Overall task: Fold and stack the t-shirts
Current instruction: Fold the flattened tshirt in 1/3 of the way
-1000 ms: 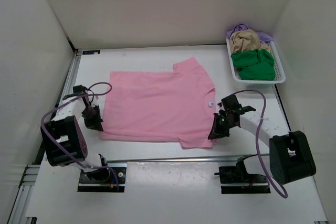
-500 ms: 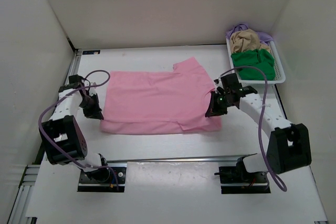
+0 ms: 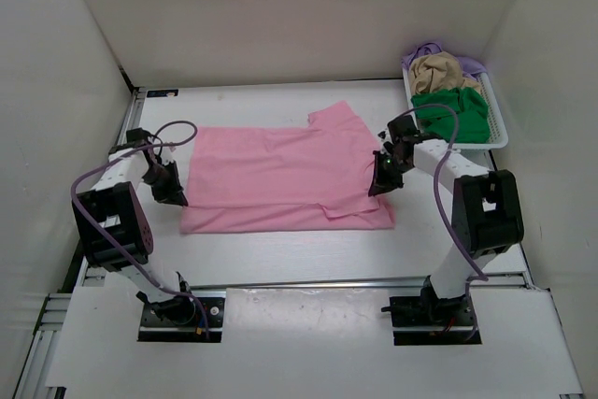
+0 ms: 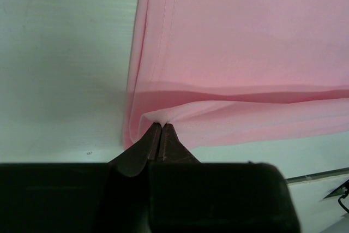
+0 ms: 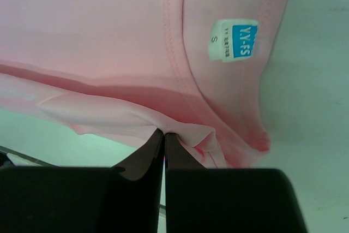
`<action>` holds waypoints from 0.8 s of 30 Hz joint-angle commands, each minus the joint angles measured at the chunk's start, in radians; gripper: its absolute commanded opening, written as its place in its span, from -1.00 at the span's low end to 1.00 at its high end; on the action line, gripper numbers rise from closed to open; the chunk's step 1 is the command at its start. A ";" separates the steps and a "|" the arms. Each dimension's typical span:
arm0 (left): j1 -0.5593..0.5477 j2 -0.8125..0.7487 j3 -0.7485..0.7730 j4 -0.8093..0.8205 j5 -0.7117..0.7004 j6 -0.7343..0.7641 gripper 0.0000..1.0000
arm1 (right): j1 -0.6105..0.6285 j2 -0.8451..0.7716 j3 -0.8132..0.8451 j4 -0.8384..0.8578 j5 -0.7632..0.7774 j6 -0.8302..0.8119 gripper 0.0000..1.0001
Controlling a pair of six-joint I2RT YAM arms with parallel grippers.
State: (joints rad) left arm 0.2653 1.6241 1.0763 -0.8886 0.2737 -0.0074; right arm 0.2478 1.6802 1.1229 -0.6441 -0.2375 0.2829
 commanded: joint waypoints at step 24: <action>-0.008 0.118 0.111 0.076 0.016 0.007 -0.80 | -0.019 0.167 0.236 0.015 0.043 -0.004 -1.00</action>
State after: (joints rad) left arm 0.2642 1.7374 1.1500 -0.8352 0.2783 -0.0074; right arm 0.2413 1.8168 1.3128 -0.6266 -0.2115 0.2848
